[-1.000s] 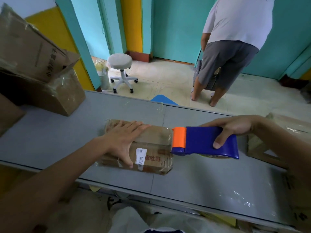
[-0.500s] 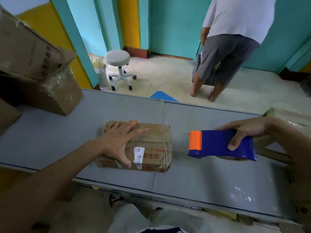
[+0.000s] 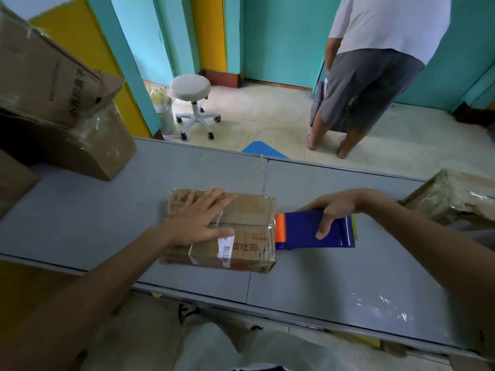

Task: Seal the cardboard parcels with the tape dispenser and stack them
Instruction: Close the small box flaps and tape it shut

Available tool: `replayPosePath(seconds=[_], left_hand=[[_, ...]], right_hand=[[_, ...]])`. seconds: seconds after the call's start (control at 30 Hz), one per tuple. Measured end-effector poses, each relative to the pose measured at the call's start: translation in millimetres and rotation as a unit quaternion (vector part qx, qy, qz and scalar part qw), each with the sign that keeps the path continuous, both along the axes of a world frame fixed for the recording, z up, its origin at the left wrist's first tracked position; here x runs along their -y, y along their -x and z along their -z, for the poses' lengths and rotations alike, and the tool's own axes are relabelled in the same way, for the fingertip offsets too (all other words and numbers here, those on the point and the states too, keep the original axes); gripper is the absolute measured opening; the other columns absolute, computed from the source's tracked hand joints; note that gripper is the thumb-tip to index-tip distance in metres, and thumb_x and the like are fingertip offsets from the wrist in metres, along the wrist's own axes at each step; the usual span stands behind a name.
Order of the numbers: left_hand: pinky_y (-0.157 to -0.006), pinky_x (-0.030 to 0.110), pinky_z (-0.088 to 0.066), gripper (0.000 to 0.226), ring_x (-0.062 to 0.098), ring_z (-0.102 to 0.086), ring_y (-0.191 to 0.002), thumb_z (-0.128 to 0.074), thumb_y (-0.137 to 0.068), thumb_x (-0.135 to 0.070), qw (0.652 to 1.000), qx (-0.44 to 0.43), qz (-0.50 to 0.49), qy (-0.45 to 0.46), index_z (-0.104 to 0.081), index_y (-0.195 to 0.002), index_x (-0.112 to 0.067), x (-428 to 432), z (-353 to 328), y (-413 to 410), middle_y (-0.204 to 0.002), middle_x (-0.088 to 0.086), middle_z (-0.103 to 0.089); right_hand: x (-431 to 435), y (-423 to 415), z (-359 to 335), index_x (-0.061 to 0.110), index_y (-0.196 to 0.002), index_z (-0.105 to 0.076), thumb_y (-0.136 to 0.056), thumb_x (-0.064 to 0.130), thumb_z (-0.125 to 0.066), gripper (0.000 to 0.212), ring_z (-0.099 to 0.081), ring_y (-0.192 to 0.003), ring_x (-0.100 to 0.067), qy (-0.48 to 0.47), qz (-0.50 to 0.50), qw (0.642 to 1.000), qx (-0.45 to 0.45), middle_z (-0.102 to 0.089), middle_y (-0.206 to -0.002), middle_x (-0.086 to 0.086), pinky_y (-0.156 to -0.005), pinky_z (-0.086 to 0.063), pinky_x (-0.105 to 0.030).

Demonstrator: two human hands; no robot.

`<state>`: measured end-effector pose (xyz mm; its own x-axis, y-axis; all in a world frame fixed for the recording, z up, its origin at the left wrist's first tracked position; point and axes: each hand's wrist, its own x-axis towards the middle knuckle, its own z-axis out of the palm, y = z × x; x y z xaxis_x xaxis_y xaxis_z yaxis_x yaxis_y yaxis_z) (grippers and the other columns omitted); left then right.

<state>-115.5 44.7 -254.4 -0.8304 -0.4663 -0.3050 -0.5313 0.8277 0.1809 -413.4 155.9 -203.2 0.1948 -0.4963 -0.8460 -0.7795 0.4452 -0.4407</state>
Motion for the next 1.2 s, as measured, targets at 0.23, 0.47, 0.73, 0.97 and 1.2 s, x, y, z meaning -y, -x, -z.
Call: replayPosePath(seconds=[0.23, 0.47, 0.73, 0.97, 1.2], left_hand=[[-0.11, 0.052, 0.019, 0.091, 0.011, 0.025, -0.136, 0.025, -0.058, -0.083, 0.996, -0.026, -0.026, 0.077, 0.025, -0.136, -0.038, -11, 20, 6, -0.155, -0.004, 0.019], [-0.109, 0.048, 0.019, 0.085, 0.015, 0.024, -0.14, 0.02, -0.06, -0.085, 0.996, -0.007, 0.023, 0.082, 0.03, -0.134, -0.045, 2, 17, 3, -0.146, -0.007, 0.033], [-0.105, 0.063, 0.014, 0.063, 0.028, 0.019, -0.142, -0.015, -0.093, -0.058, 0.969, 0.062, 0.122, 0.207, 0.008, -0.148, -0.034, -7, -17, 28, -0.155, 0.004, 0.02], [-0.096, 0.076, 0.006, 0.097, 0.05, 0.033, -0.129, -0.033, -0.086, -0.069, 0.984, 0.089, -0.151, -0.024, 0.024, -0.144, -0.016, -123, -9, 88, -0.141, 0.026, 0.037], [-0.111, 0.057, 0.013, 0.069, 0.024, 0.036, -0.132, -0.019, -0.084, -0.042, 0.995, -0.024, 0.08, 0.063, 0.016, -0.142, -0.037, -61, 14, 23, -0.149, -0.002, 0.028]], right_hand=[[-11, -16, 12, 0.026, -0.131, -0.046, -0.074, 0.021, -0.073, 0.063, -0.06, -0.101, -0.019, 0.064, 0.027, 0.998, -0.007, -0.061, -0.119, -0.002, -0.079, -0.053, -0.029], [-4, -22, 9, 0.022, -0.136, -0.04, -0.081, 0.019, -0.07, 0.063, -0.054, -0.112, -0.023, 0.077, -0.011, 0.994, -0.083, -0.055, -0.127, -0.004, -0.086, -0.052, -0.035], [-10, 15, -30, 0.027, -0.142, -0.032, -0.082, 0.022, -0.069, 0.071, -0.049, -0.105, -0.022, 0.174, 0.007, 0.955, -0.241, -0.051, -0.13, -0.005, -0.084, -0.046, -0.034], [-8, 16, -23, 0.032, -0.141, -0.033, -0.081, 0.022, -0.071, 0.072, -0.049, -0.099, -0.018, 0.257, 0.105, 0.945, -0.172, -0.053, -0.123, -0.001, -0.077, -0.042, -0.029], [-13, 20, -36, 0.039, -0.138, -0.033, -0.068, 0.035, -0.076, 0.082, -0.058, -0.097, -0.017, 0.263, 0.16, 0.948, -0.083, -0.058, -0.12, 0.002, -0.073, -0.049, -0.025]])
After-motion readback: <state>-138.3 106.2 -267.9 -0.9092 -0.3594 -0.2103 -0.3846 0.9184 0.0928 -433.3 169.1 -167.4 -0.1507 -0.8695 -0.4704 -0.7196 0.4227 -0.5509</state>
